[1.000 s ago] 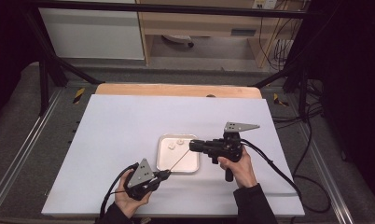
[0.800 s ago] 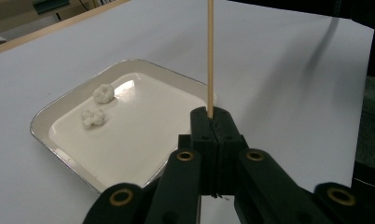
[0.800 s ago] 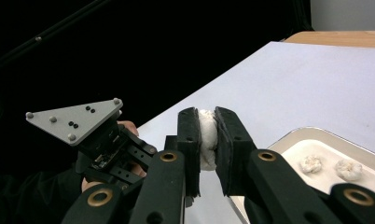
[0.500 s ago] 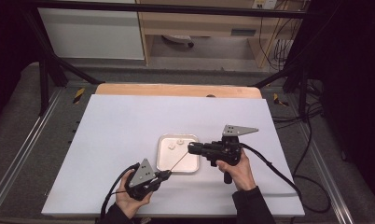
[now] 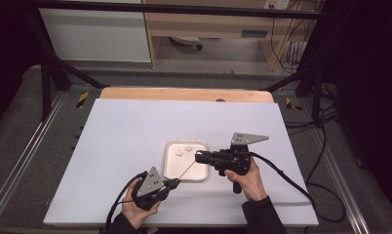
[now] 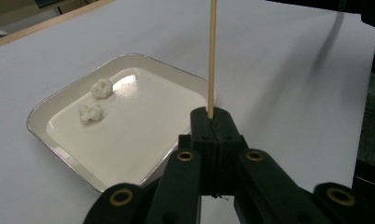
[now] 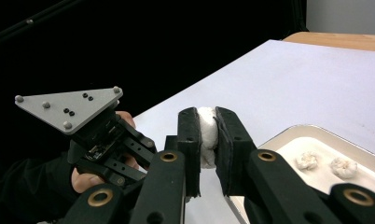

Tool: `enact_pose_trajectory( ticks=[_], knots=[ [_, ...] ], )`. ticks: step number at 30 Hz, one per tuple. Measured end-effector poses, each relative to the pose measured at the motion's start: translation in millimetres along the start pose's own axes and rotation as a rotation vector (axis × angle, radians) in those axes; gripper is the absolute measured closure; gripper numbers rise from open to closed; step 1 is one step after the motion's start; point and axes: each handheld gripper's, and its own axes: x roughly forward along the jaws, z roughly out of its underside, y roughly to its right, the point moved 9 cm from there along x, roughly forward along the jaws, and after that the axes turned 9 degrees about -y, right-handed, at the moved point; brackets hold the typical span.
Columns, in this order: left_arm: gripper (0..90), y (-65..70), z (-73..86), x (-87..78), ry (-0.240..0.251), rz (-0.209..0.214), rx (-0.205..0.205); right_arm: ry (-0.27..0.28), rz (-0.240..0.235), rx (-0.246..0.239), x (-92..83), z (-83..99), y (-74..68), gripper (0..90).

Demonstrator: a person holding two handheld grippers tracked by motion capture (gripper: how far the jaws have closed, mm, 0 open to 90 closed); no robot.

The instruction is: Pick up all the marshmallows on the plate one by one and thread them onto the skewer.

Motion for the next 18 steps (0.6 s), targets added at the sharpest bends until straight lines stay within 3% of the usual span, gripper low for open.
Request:
enact_pose_trajectory(
  ticks=[18],
  knots=[
    [89.2, 1.6, -0.2, 0.9, -0.005, -0.005, 0.004, -0.002, 0.020, -0.017, 3.7, 3.6, 0.0, 81.4]
  ],
)
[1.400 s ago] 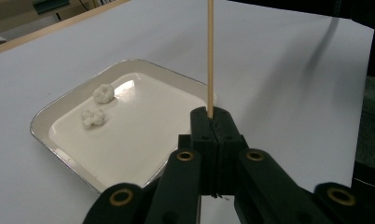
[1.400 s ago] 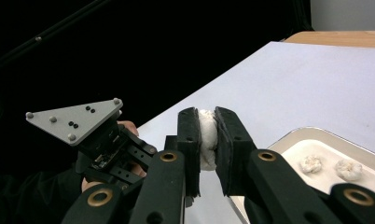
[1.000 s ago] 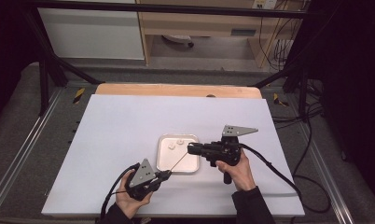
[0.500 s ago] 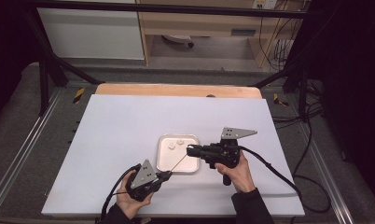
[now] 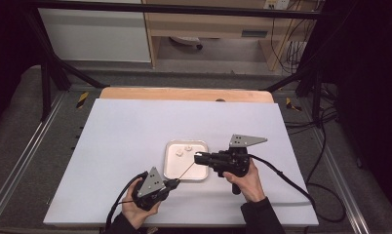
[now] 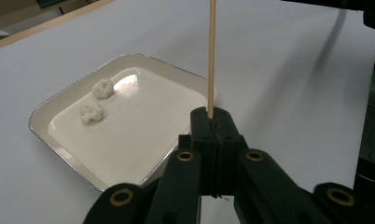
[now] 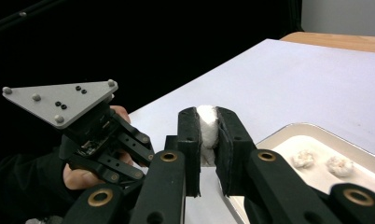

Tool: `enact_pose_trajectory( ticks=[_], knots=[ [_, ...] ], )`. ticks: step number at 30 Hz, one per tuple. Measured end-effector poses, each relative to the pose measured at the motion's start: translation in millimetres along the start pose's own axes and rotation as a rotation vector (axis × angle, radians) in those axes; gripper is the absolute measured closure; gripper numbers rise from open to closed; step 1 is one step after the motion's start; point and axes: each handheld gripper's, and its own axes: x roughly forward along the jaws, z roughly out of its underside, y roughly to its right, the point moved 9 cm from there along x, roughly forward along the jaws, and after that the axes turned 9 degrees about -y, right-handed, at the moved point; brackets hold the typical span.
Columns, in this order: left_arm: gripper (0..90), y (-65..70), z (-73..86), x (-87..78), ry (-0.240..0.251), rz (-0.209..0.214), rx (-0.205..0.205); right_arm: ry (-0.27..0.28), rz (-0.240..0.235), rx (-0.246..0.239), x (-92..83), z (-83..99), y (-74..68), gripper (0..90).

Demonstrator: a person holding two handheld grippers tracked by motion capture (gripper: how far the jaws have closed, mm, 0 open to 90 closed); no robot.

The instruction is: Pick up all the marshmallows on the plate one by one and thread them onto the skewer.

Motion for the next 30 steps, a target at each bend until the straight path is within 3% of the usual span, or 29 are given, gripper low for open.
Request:
enact_pose_trajectory(
  ticks=[30],
  knots=[
    [89.3, 0.7, -1.2, -0.7, 0.014, -0.011, 0.000, 0.020, -0.018, 0.005, 2.1, 3.5, -4.6, 81.9]
  ],
)
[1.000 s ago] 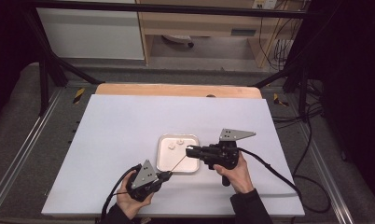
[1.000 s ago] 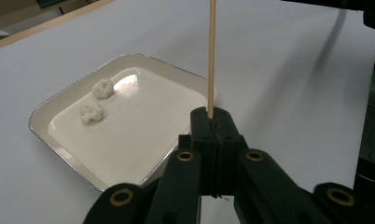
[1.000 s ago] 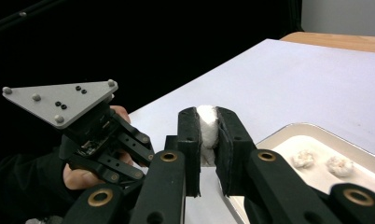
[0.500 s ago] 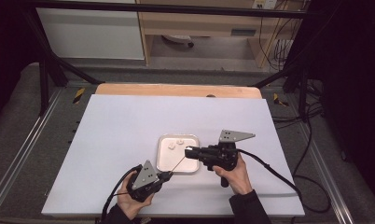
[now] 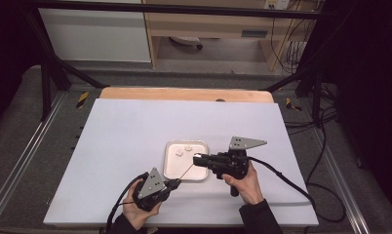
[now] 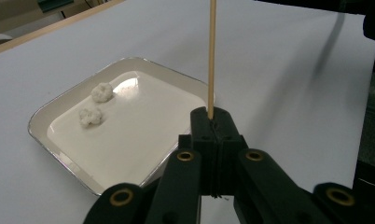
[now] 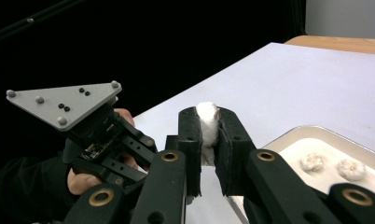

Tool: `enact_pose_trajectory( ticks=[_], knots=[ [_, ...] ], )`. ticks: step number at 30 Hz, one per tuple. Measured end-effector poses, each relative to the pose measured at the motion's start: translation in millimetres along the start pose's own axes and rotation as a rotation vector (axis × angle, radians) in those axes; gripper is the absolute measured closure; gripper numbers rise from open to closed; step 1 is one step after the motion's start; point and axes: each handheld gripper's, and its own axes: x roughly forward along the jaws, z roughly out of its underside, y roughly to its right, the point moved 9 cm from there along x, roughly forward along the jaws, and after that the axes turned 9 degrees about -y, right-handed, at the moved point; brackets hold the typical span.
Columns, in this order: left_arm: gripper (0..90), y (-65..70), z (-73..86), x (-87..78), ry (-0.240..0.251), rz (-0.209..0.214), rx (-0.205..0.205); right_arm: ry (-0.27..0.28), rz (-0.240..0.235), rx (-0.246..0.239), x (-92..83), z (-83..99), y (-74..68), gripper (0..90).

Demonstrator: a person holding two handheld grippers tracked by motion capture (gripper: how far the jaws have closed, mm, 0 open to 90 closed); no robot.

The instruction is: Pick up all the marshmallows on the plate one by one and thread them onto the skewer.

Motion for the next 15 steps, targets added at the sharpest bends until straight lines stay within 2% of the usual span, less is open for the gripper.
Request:
enact_pose_trajectory(
  ticks=[7, 11, 15],
  knots=[
    [89.3, -0.3, 0.3, 0.1, -0.001, -0.001, -0.002, -0.004, 0.011, 0.009, 0.4, 2.2, 3.4, 81.9],
    [89.3, 2.6, -0.1, 0.5, -0.007, -0.006, 0.020, -0.003, 0.011, 0.012, 1.3, 2.4, 3.6, 81.9],
    [89.3, 3.3, -0.7, 1.1, -0.006, 0.009, 0.013, -0.008, 0.006, 0.010, 1.0, 3.1, 2.6, 81.9]
  ],
)
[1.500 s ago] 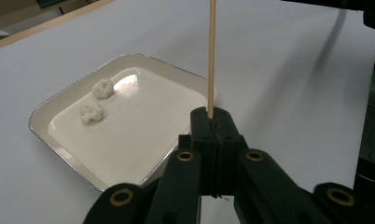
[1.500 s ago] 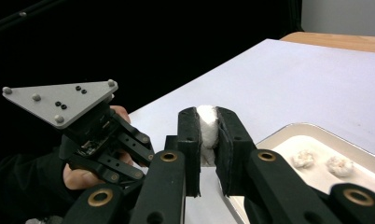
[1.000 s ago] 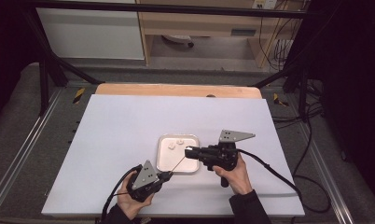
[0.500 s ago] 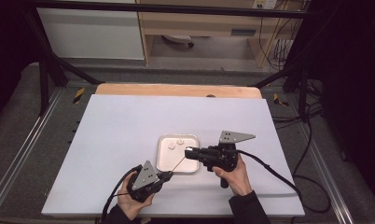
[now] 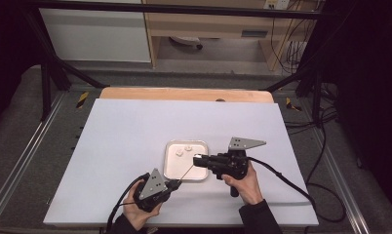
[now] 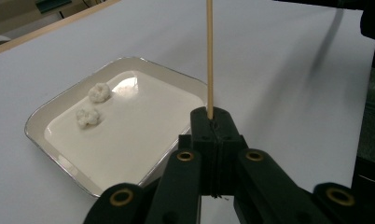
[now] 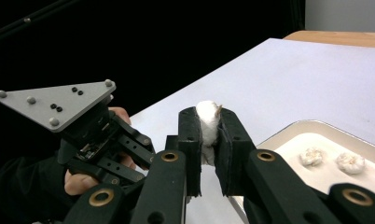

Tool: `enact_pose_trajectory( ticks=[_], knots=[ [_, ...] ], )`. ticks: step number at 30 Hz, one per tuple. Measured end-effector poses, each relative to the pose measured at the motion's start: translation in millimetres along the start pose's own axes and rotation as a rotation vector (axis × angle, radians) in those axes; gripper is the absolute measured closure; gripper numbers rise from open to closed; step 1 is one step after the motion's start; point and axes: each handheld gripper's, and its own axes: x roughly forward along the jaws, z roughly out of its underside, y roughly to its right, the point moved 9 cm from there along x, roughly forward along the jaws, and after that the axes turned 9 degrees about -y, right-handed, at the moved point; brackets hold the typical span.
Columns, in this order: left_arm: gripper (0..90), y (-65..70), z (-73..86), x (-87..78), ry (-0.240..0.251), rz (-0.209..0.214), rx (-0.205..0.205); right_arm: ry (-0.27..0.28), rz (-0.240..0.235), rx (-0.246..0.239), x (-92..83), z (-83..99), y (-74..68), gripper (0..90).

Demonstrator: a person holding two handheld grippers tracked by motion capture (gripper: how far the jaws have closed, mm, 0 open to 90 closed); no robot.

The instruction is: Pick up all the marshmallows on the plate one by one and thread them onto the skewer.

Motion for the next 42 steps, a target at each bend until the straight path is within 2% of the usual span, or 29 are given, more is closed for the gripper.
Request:
enact_pose_trajectory(
  ticks=[21, 23, 24, 25, 26, 27, 28, 29, 31, 35, 37, 42],
  knots=[
    [89.3, 0.3, 2.2, 1.5, -0.016, -0.008, 0.003, -0.011, -0.006, 0.015, 3.4, 7.3, 1.6, 82.3],
    [89.3, -0.3, 1.6, 0.8, -0.013, -0.008, 0.000, -0.014, -0.006, 0.017, 3.9, 8.1, 1.4, 82.3],
    [89.3, 0.9, -2.3, -1.5, 0.020, 0.008, -0.004, -0.016, -0.005, 0.016, 4.3, 8.7, 1.5, 82.3],
    [89.3, 2.4, -10.1, -5.2, 0.042, 0.011, -0.008, -0.064, -0.023, 0.019, 8.4, 14.3, -0.3, 82.0],
    [89.3, 2.4, -15.7, -7.0, 0.031, -0.037, 0.033, -0.123, -0.048, 0.014, 19.9, 25.5, -3.8, 81.8],
    [89.3, 1.1, -15.3, -6.4, 0.021, -0.055, 0.025, -0.130, -0.068, 0.008, 30.8, 32.6, -8.3, 81.9],
    [89.3, -0.2, -12.5, -6.0, 0.043, -0.014, -0.021, -0.113, -0.065, 0.004, 36.0, 32.0, -9.5, 81.8],
    [89.3, -1.7, -9.6, -6.0, 0.048, 0.004, -0.039, -0.119, -0.065, -0.001, 37.6, 30.3, -10.2, 81.6],
    [89.3, -2.9, -8.8, -7.7, 0.035, -0.020, -0.023, -0.132, -0.058, -0.007, 40.8, 30.6, -9.6, 81.3],
    [89.3, -3.3, -9.4, -5.9, 0.028, -0.019, -0.027, -0.119, -0.052, 0.005, 40.4, 29.2, -8.9, 79.8],
    [89.2, -4.2, -9.3, -5.1, 0.025, -0.027, -0.026, -0.120, -0.035, 0.004, 40.1, 29.7, -7.7, 75.7],
    [89.1, -12.8, -3.8, -4.2, 0.012, -0.027, -0.062, -0.085, 0.037, 0.004, 34.3, 24.6, 0.4, 56.3]
  ],
)
